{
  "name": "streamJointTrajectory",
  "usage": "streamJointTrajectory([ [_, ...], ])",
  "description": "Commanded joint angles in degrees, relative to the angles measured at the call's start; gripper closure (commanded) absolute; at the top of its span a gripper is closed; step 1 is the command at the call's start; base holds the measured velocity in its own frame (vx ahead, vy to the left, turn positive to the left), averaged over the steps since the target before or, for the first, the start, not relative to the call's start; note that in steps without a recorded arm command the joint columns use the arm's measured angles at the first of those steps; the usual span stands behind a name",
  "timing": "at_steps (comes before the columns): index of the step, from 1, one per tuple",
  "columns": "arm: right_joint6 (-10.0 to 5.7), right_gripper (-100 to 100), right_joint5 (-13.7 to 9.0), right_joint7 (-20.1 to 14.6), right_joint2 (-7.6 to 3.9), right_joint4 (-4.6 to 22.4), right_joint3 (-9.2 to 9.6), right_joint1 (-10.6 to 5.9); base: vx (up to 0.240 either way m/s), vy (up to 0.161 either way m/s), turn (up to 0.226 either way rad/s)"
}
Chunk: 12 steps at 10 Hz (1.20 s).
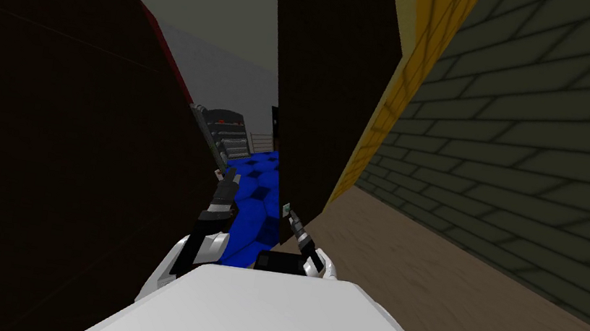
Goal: Push the door open
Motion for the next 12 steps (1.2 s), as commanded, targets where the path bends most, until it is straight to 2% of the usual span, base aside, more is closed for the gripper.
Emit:
streamJointTrajectory([
  [1, -0.33, -100, 0.00, 0.30, 0.40, 0.67, -0.32, -0.01, 0.203, 0.108, 0.039],
  [4, -0.51, -100, 0.01, 0.46, 0.61, 0.98, -0.49, 0.08, 0.125, 0.085, 0.016],
  [5, -0.51, 100, 0.01, 0.46, 0.61, 0.98, -0.49, 0.08, -0.010, -0.005, 0.008],
  [10, -0.51, 100, 0.01, 0.46, 0.61, 0.98, -0.49, 0.08, -0.007, -0.006, 0.003],
  [12, -0.24, 100, -0.26, 1.37, 1.06, 1.75, -2.25, -0.13, 0.103, 0.096, -0.026],
])
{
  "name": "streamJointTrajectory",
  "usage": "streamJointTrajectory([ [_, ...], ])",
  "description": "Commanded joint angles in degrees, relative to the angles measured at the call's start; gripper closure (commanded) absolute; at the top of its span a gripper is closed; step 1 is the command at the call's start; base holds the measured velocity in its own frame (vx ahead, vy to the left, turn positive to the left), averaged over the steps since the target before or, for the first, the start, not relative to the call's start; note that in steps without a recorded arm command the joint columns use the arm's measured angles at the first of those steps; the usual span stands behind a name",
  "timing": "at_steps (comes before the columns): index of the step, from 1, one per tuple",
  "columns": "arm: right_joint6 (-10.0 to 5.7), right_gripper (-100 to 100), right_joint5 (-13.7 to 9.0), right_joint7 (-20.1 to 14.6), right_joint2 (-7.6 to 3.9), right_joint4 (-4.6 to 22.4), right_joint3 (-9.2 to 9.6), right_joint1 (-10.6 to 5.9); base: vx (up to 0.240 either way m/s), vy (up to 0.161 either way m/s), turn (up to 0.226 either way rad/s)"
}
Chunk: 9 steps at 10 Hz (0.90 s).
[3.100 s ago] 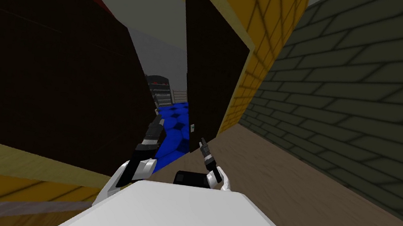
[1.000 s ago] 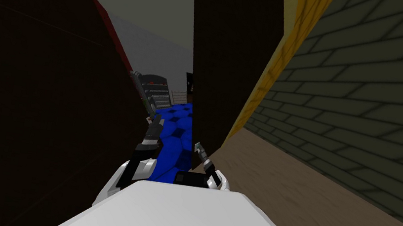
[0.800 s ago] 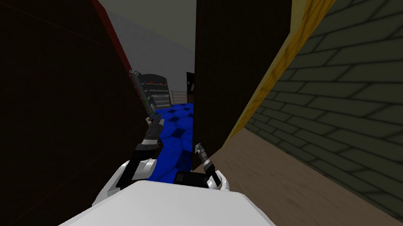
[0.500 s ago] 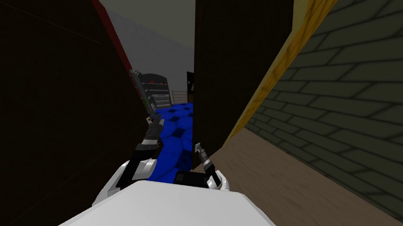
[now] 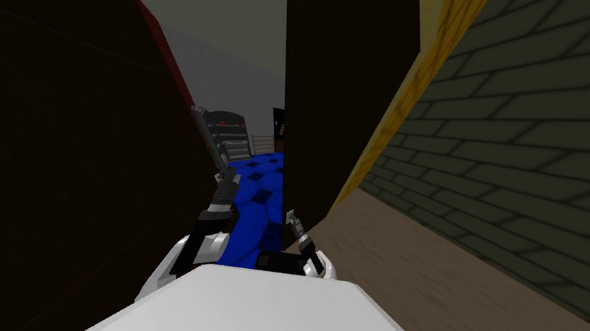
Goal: Push the door open
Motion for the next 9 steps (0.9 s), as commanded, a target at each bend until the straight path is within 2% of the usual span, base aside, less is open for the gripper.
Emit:
streamJointTrajectory([
  [1, -0.19, 100, -0.31, 0.55, 0.32, 0.27, -1.36, -0.84, 0.118, 0.136, -0.038],
  [5, -0.03, 100, -0.84, 2.18, 1.27, 1.43, -4.64, -1.37, 0.152, 0.127, -0.024],
  [9, 0.10, 100, -1.27, 3.51, 2.13, 2.37, -7.32, -1.80, 0.096, 0.102, -0.029],
])
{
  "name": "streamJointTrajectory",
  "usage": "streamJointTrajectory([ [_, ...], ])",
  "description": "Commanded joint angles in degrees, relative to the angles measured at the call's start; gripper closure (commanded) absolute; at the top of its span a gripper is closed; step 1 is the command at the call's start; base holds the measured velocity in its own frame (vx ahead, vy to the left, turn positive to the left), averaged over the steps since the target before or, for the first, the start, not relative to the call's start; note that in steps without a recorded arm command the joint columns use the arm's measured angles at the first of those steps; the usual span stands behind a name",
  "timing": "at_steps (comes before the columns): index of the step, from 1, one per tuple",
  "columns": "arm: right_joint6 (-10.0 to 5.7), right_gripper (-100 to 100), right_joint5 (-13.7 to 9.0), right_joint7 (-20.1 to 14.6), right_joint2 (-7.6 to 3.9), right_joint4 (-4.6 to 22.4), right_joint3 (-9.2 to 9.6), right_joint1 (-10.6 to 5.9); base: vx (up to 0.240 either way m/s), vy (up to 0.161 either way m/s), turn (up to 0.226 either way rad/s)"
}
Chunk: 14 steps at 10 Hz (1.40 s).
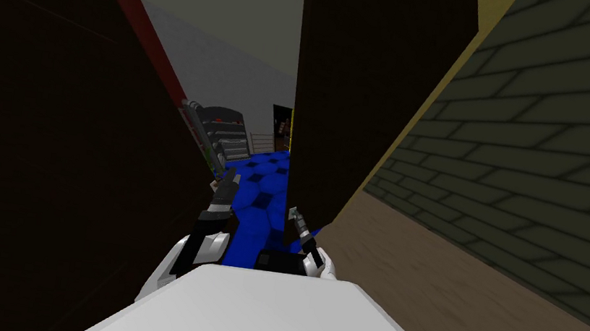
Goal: Push the door open
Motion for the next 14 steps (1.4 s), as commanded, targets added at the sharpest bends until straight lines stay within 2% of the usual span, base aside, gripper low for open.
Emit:
streamJointTrajectory([
  [1, -0.62, 100, -0.49, 0.61, -0.06, 0.91, -1.91, -0.73, 0.083, 0.091, -0.059],
  [3, -0.52, 100, -0.83, 1.68, 0.71, 1.66, -4.07, -1.08, 0.120, 0.092, -0.077],
  [4, -0.81, -100, -0.61, 1.15, 0.85, 2.39, -2.95, -1.19, -0.071, 0.037, -0.050],
  [10, 0.55, -100, -0.49, 0.50, 1.36, 1.35, -2.34, -1.16, -0.217, -0.064, -0.022],
  [11, 0.31, -100, -0.51, 0.56, 1.24, 1.53, -2.40, -1.15, -0.100, -0.031, -0.002],
  [14, -0.11, -100, -0.59, 0.82, 1.18, 1.84, -2.69, -1.12, 0.136, 0.074, 0.020],
])
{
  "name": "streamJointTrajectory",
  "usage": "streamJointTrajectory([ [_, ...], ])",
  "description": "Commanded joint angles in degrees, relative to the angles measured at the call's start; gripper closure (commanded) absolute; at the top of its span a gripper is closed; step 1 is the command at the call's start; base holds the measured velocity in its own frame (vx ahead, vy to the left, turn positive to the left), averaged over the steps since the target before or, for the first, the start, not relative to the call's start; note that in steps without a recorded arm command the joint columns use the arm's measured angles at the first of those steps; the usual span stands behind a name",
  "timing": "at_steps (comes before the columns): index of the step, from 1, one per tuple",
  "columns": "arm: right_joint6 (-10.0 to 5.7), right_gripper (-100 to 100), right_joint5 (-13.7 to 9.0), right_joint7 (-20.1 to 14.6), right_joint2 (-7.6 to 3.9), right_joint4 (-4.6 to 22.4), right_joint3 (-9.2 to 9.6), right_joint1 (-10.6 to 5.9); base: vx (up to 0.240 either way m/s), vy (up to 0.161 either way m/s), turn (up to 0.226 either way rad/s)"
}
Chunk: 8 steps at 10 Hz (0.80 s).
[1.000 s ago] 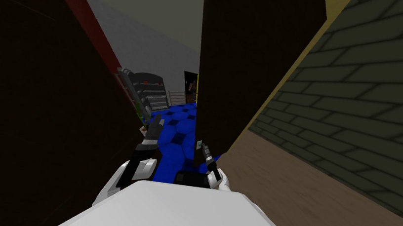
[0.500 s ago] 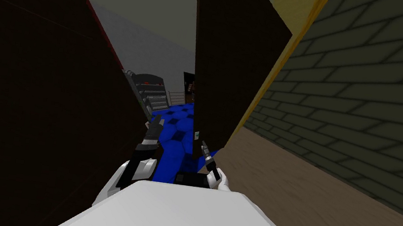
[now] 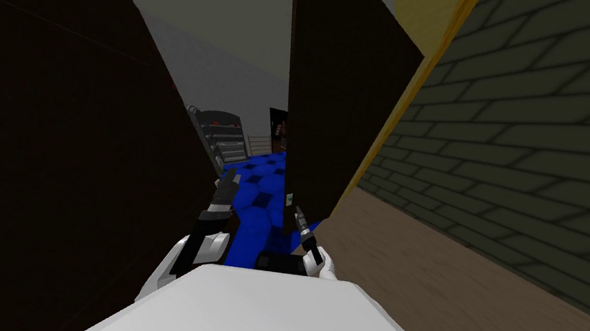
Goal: Push the door open
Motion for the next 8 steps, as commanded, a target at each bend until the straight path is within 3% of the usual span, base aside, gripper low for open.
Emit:
streamJointTrajectory([
  [1, -0.32, -100, -0.05, 0.17, 0.06, 0.27, -0.19, -0.06, 0.176, 0.083, 0.022],
  [7, -1.07, -100, -0.19, 0.68, 0.61, 0.77, -0.70, 0.00, 0.172, 0.088, 0.019],
  [8, -1.07, 100, -0.19, 0.68, 0.61, 0.77, -0.70, 0.00, -0.014, -0.003, 0.008],
])
